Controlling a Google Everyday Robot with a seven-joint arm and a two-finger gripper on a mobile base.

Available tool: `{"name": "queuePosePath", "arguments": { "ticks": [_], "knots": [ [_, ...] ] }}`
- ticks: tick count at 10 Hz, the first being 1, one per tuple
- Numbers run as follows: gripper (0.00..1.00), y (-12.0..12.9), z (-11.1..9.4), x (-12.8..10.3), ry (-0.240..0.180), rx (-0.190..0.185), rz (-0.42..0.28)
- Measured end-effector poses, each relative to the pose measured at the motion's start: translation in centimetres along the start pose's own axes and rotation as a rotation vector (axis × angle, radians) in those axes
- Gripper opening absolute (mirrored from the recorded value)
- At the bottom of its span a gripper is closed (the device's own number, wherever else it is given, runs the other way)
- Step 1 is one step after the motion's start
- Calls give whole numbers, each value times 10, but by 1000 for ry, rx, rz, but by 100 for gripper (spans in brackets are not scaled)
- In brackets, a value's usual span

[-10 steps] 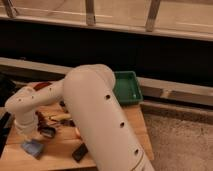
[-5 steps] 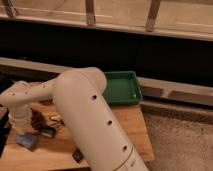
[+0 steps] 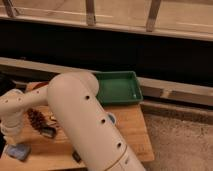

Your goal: Wipe table surface with sponge

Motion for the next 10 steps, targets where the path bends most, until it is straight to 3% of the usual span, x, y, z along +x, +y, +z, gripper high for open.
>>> {"name": "queuePosePath", "arguments": {
  "ticks": [3, 5, 7, 10],
  "knots": [
    [0, -3, -11, 55, -2, 3, 102],
    [0, -10, -20, 74, 0, 19, 123],
    [0, -21, -26, 74, -4, 37, 118],
    [0, -36, -29, 34, -16, 55, 63]
  ]
}}
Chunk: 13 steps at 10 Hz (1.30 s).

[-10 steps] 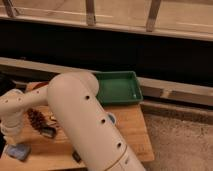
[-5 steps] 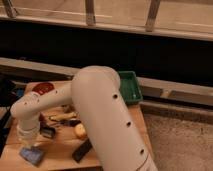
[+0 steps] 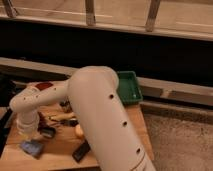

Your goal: Wipe table surface with sponge

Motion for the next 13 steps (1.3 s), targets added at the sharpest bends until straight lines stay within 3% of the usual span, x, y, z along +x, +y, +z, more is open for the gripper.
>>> {"name": "queuePosePath", "arguments": {
  "ticks": [3, 6, 8, 10, 13],
  "knots": [
    [0, 6, 12, -51, -2, -23, -89],
    [0, 15, 24, -58, 3, -57, -83],
    [0, 21, 27, -39, 8, -72, -46],
    [0, 25, 25, -3, 15, -79, 9],
    [0, 11, 12, 32, 26, -42, 82]
  ]
}}
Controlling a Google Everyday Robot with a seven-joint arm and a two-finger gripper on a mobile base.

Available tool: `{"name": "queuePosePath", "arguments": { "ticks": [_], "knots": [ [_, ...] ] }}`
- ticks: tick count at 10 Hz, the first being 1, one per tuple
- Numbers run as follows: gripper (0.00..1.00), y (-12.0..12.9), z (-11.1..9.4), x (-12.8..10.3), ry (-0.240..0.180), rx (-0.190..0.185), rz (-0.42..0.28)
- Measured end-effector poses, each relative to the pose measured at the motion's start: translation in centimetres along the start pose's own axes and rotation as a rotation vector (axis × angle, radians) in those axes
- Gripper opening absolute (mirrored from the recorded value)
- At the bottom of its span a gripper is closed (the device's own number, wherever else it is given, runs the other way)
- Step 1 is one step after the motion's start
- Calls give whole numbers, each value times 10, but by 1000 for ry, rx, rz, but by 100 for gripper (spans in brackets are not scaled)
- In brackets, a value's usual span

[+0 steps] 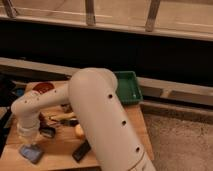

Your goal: Wipe table surface with sponge

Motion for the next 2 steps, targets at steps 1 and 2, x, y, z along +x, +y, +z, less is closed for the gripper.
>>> {"name": "queuePosePath", "arguments": {
  "ticks": [1, 2],
  "knots": [
    [0, -8, -9, 1, -5, 21, 6],
    [0, -10, -12, -1, -11, 28, 4]
  ]
}}
